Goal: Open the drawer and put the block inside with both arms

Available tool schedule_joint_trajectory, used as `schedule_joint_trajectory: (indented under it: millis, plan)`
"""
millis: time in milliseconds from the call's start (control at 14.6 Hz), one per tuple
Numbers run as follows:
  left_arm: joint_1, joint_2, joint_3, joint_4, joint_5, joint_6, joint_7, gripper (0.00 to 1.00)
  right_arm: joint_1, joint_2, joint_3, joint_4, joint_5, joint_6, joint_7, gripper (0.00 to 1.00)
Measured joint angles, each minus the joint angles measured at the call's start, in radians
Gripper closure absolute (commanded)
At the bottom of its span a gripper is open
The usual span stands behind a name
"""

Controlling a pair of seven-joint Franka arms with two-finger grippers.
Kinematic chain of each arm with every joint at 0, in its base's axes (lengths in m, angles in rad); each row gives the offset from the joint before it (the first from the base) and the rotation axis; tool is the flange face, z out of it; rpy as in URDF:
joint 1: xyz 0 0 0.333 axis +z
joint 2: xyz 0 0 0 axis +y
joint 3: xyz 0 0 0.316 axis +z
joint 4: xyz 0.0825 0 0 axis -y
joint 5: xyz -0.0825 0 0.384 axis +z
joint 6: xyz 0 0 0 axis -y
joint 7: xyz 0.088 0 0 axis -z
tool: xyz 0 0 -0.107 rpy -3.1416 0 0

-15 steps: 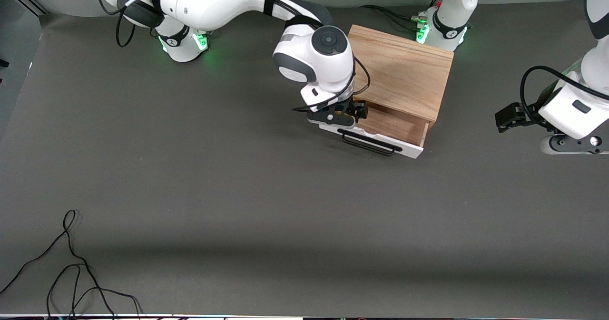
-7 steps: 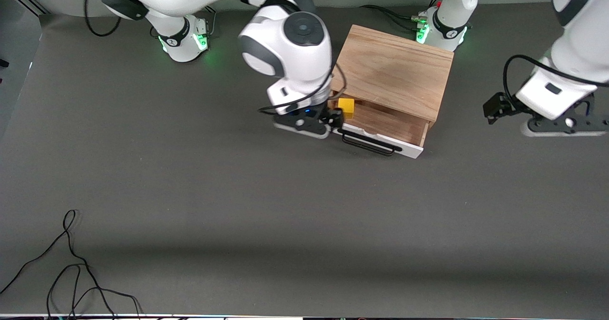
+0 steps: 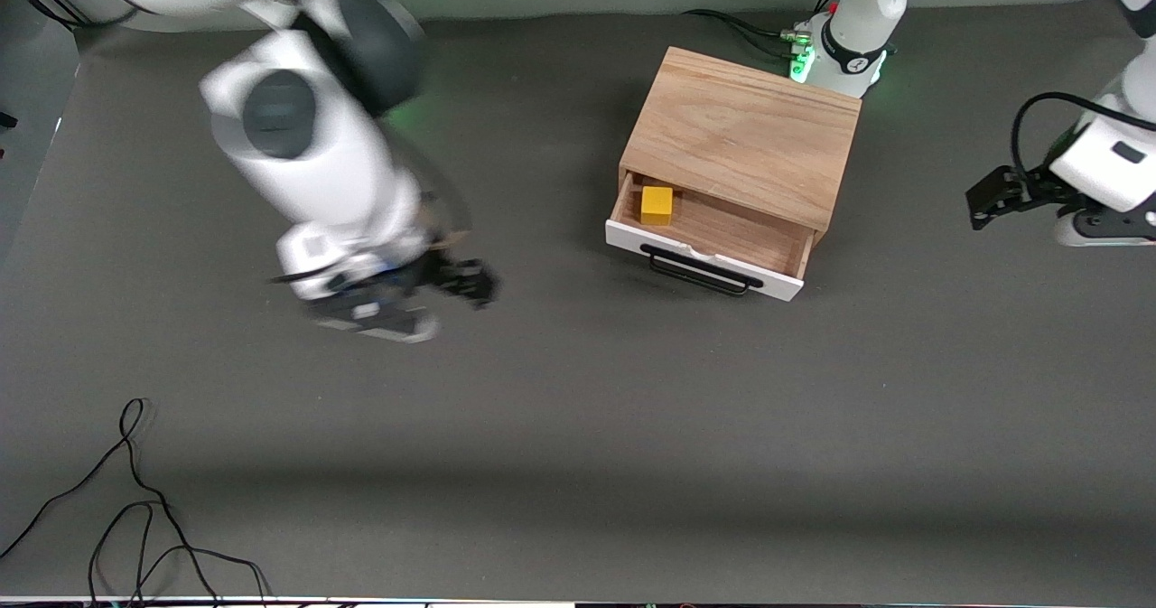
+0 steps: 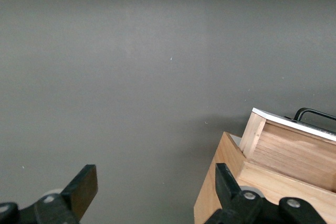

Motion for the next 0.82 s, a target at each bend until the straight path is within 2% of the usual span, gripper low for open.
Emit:
schedule_joint_trajectory:
  millis: [206, 275, 412, 618, 824]
  plan:
    - [-0.002, 0.045, -0.008, 0.091, -0.001, -0.015, 0.009, 0.0, -0.138, -0.073, -0.018, -0.035, 0.079, -0.014, -0.186, 0.0]
    - [-0.003, 0.067, -0.011, 0.128, -0.001, -0.037, 0.009, 0.0, -0.163, -0.095, -0.056, -0.049, 0.108, -0.014, -0.247, 0.0]
    - [-0.004, 0.1, -0.013, 0.171, -0.001, -0.063, 0.01, 0.0, -0.173, -0.132, -0.177, -0.07, 0.183, -0.014, -0.368, 0.0]
    - [-0.004, 0.119, -0.013, 0.185, -0.001, -0.088, 0.011, 0.0, -0.165, -0.183, -0.351, -0.128, 0.256, -0.012, -0.542, 0.0]
    - [-0.004, 0.12, -0.014, 0.187, -0.001, -0.102, 0.013, 0.0, -0.124, -0.25, -0.453, -0.236, 0.266, 0.027, -0.586, 0.0]
